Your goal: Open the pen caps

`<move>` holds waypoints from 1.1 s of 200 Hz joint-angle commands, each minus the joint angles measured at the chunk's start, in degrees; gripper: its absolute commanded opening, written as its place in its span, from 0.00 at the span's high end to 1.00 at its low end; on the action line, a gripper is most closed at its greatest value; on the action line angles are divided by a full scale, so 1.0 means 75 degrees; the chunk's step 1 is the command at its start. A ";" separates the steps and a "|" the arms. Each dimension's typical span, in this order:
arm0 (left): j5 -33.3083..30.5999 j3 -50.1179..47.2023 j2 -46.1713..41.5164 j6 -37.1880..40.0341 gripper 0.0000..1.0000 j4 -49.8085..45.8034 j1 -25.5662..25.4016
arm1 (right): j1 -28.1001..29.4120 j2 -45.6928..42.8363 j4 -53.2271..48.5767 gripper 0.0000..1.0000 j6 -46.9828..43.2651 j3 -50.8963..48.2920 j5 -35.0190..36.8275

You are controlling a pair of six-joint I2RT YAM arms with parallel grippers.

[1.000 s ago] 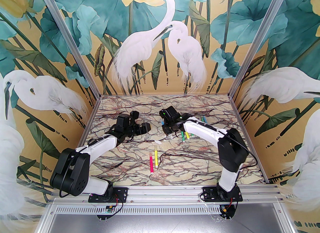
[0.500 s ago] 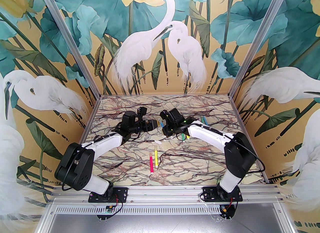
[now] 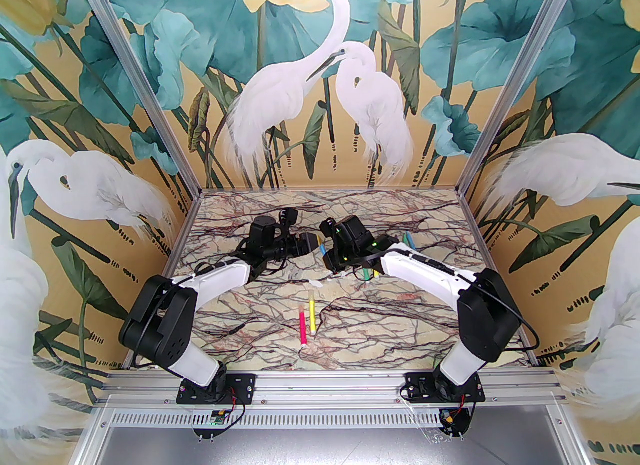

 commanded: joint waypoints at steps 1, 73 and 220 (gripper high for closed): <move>0.0299 0.0235 0.0181 -0.0111 0.53 0.0170 -0.0056 | 0.0030 -0.0276 0.0192 0.87 0.0106 -0.0151 -0.0112; 0.0412 0.0379 0.0344 -0.0169 0.76 0.0111 -0.0065 | 0.0030 -0.0387 0.0362 0.88 0.0066 -0.0303 -0.0065; 0.0853 0.0499 0.0324 -0.0426 0.87 0.0176 -0.0071 | -0.0099 -0.0173 0.1406 0.67 0.0231 -0.0867 0.0117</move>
